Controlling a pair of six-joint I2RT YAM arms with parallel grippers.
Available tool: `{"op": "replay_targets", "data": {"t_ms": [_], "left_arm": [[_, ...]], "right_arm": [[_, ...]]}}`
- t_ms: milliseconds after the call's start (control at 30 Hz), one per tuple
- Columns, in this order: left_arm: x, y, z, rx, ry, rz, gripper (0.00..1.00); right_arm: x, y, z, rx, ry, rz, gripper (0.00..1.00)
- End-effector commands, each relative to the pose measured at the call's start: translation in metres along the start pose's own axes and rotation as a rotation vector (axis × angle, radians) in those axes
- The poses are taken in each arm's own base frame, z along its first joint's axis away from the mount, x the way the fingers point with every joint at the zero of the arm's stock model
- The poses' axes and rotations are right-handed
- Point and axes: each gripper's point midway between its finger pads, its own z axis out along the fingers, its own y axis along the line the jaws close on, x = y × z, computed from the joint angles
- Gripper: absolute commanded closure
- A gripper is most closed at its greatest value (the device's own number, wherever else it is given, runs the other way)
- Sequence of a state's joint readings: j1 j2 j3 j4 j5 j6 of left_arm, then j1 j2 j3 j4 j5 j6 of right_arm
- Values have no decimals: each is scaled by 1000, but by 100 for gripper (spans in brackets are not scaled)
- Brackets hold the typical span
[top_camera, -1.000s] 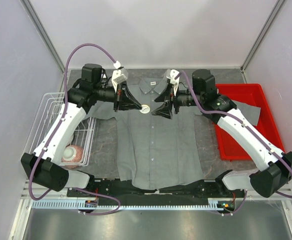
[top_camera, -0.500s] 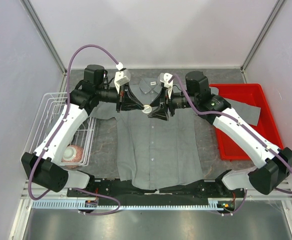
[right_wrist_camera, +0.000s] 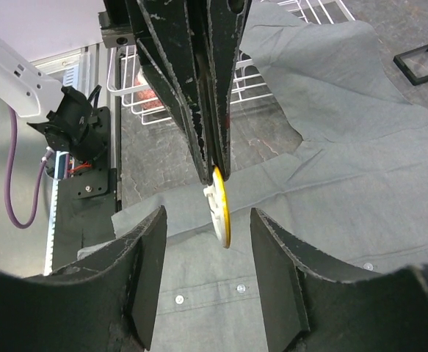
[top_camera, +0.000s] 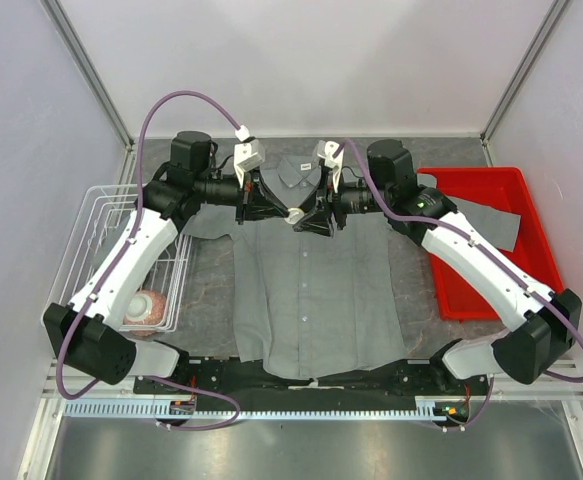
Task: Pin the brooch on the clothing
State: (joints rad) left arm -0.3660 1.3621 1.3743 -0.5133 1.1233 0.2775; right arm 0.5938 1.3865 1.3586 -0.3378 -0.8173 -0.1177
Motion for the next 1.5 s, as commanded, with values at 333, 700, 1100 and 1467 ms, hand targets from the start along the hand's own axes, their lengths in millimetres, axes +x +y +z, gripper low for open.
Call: {"op": "replay_targets", "data": {"t_ms": [333, 700, 1100, 1467], "left_arm": [[-10, 2, -1, -76, -10, 42, 98], [-7, 5, 1, -92, -1, 39, 98], [-6, 7, 2, -94, -2, 32, 98], [-7, 5, 3, -87, -9, 15, 98]], "right_arm": [[-22, -8, 5, 31, -54, -3, 53], [-20, -15, 7, 60, -51, 4, 57], [-11, -29, 9, 120, -26, 12, 61], [-2, -47, 11, 193, 12, 10, 78]]}}
